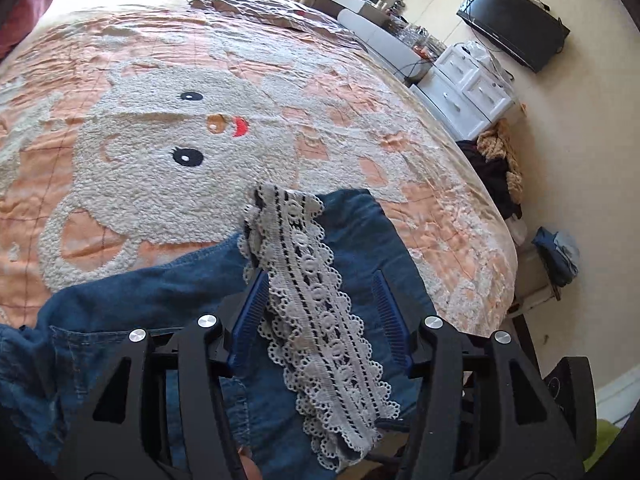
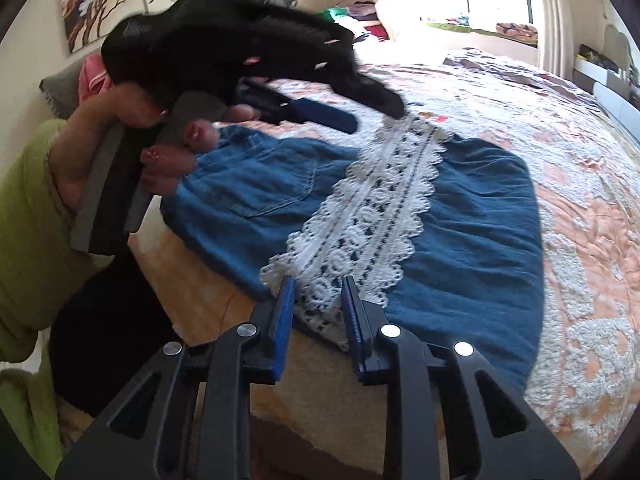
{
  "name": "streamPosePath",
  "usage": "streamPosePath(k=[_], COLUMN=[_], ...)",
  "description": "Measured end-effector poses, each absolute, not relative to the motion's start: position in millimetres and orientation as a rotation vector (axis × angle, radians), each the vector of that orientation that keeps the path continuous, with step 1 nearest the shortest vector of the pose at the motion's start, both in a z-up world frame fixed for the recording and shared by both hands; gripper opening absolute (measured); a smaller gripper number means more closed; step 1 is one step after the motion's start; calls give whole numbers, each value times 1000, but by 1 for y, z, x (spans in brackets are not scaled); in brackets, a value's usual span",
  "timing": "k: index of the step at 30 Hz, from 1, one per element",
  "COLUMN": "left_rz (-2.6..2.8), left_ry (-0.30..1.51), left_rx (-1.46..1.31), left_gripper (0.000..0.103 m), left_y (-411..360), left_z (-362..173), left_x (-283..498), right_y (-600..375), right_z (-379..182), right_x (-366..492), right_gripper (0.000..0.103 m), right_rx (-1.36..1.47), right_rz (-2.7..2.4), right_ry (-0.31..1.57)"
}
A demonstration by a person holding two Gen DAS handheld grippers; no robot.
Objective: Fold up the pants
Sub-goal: 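Lay the lace hem flat on the pants and open both grippers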
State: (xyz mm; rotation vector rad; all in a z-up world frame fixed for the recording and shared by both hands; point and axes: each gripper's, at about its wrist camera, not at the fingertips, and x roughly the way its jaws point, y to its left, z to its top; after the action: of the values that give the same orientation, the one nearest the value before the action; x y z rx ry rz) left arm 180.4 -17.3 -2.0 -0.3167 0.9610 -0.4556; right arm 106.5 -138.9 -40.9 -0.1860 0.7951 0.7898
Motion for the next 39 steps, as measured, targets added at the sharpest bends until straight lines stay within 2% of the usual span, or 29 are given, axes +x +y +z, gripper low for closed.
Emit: streamPosePath(k=[9,14,18,20,22,24,27,28,36,39], left_rz=[-333,-313,-311,-310,-281,-257,-215,-208,-172,-178], left_ry=[1048,1022,1014,987,959,927,899,894,865,866], left_rx=[-261,-240,-281,-305,-293,-272,-252,-254,-261,-270], left_gripper=[47,47,47,48,54,61,68,69,85,89], left_y=[-33,-34,-29,-23,-18,-14,-7,-5,7,12], left_z=[-48,-53,-44,-33,-20,-7,7,11,27,30], left_x=[193,189,183,174,165,155,142,138,106,95], right_y=[-143,-147,-156,-162,-171,-178,-184,-185,-188,-191], right_z=[-50,-50,-40,-33,-26,-22,-15,-14,-6,-4], right_x=[105,105,103,102,103,103,104,104,103,101], right_gripper=[24,26,41,45,47,57,63,70,85,87], right_rx=[-169,-156,-102,-97,-78,-57,-48,-58,-92,-87], right_rz=[806,811,848,838,817,791,756,735,644,618], right_ry=[789,787,783,767,753,749,739,737,730,733])
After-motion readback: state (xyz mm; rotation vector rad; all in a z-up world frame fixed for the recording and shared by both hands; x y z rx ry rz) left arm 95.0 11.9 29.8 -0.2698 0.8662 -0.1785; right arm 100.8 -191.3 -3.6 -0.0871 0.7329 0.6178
